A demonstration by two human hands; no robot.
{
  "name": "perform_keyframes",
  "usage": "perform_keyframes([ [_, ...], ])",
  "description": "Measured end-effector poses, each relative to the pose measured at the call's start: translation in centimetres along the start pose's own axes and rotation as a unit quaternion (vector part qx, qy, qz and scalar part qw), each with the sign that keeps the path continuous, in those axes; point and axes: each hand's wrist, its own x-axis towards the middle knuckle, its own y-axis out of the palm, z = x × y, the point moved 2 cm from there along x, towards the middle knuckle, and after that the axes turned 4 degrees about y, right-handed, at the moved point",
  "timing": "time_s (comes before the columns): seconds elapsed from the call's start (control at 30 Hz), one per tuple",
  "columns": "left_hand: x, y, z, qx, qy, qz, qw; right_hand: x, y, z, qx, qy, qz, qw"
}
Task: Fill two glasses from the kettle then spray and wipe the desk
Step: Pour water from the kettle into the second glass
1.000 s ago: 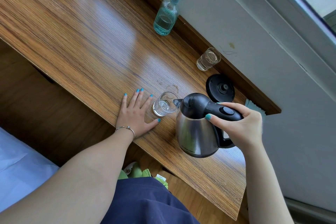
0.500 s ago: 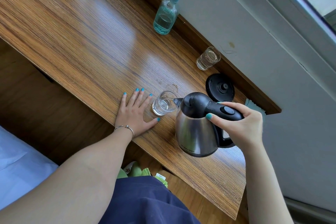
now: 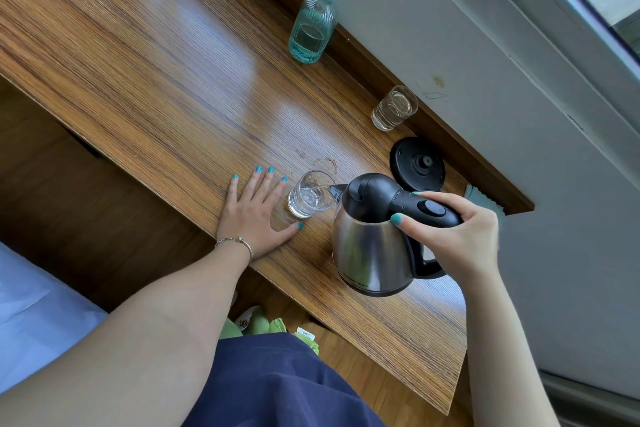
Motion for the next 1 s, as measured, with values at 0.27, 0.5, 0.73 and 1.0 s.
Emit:
perform_keyframes([
  [0.27, 0.01, 0.11, 0.01, -0.002, 0.001, -0.004, 1.000, 0.16, -0.03, 0.23, -0.008, 0.000, 0.000, 1.000],
  [0.5, 0.03, 0.21, 0.03, 0.001, 0.003, -0.002, 1.000, 0.36, 0.01, 0.23, -0.003, 0.005, 0.005, 1.000],
  [0.73, 0.02, 0.14, 0.05, 0.008, 0.001, 0.007, 1.000, 0.56, -0.07, 0.23, 0.003, 0.010, 0.008, 1.000],
  [1.0, 0.00, -0.03, -0.02, 0.007, 0.001, 0.010, 1.000, 0.72, 0.03, 0.04, 0.003, 0.018, 0.003, 1.000],
])
